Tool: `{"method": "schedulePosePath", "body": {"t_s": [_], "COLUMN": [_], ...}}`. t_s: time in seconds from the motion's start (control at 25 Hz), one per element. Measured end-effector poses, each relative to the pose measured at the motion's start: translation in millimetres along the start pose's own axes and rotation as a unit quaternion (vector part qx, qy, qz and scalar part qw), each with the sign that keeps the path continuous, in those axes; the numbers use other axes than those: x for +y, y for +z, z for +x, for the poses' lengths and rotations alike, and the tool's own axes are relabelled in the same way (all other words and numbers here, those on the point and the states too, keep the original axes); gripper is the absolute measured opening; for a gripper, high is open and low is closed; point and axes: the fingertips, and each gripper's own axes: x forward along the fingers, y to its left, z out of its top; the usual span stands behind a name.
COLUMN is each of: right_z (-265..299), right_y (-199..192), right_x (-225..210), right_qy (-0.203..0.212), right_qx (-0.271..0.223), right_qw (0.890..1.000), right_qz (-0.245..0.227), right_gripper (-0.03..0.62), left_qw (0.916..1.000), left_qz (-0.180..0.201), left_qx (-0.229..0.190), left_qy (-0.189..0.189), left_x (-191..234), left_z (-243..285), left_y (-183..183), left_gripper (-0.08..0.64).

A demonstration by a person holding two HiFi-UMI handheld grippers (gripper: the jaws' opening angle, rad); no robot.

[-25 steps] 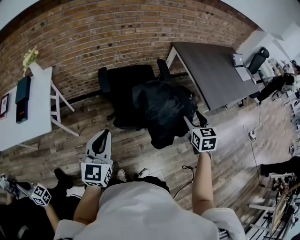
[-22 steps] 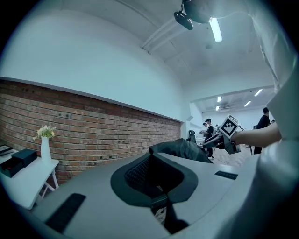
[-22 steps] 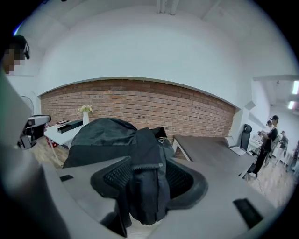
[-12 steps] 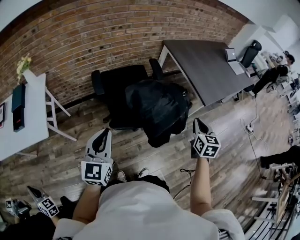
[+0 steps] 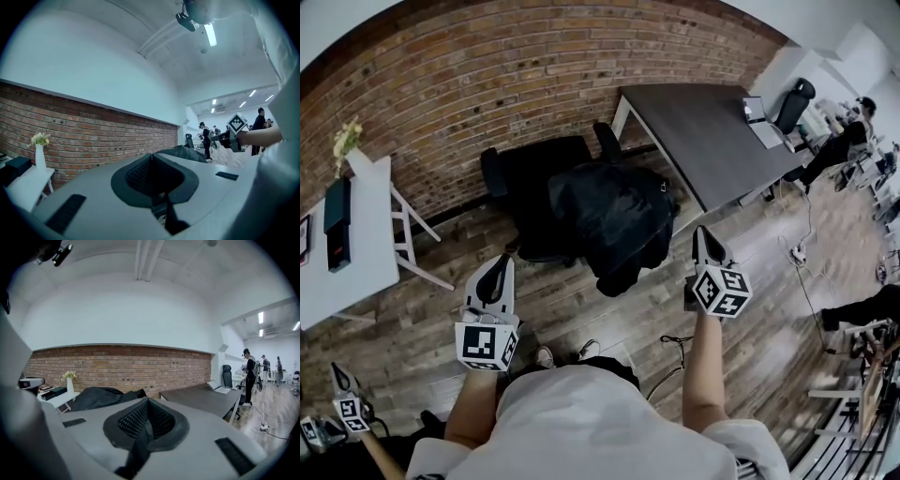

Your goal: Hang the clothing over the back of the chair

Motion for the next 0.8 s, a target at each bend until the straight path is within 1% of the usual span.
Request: {"method": "schedulePosePath", "body": {"t_s": [0.28, 0.44, 0.56, 0.8], "right_z": [-35, -61, -73, -97], "right_y": [70, 98, 108, 117], "right_x": [18, 29, 36, 39], "right_qy": [0.007, 0.008, 0.003, -0.002], "right_qx": [-0.087, -0.133, -0.156, -0.179], "right_qw": [0.996, 0.989, 0.984, 0.979], "right_qz": [-0.037, -0.065, -0.089, -0.095], "right_gripper": [0.018, 0.018, 0.018, 0.018], "left_qw": [0.9998, 0.9996, 0.9995, 0.999], "left_qz": [0.002, 0.005, 0.012, 0.022], "left_qx": [-0.014, -0.027, -0.03, -0.039], "left_qy": [0.01, 0.008, 0.006, 0.005], "left_x": [14, 18, 21, 24], "left_z": [-6, -6, -6, -7], "left_y": [11, 19, 21, 34], "left_gripper": [0.031, 0.031, 0.031, 0.031]}}
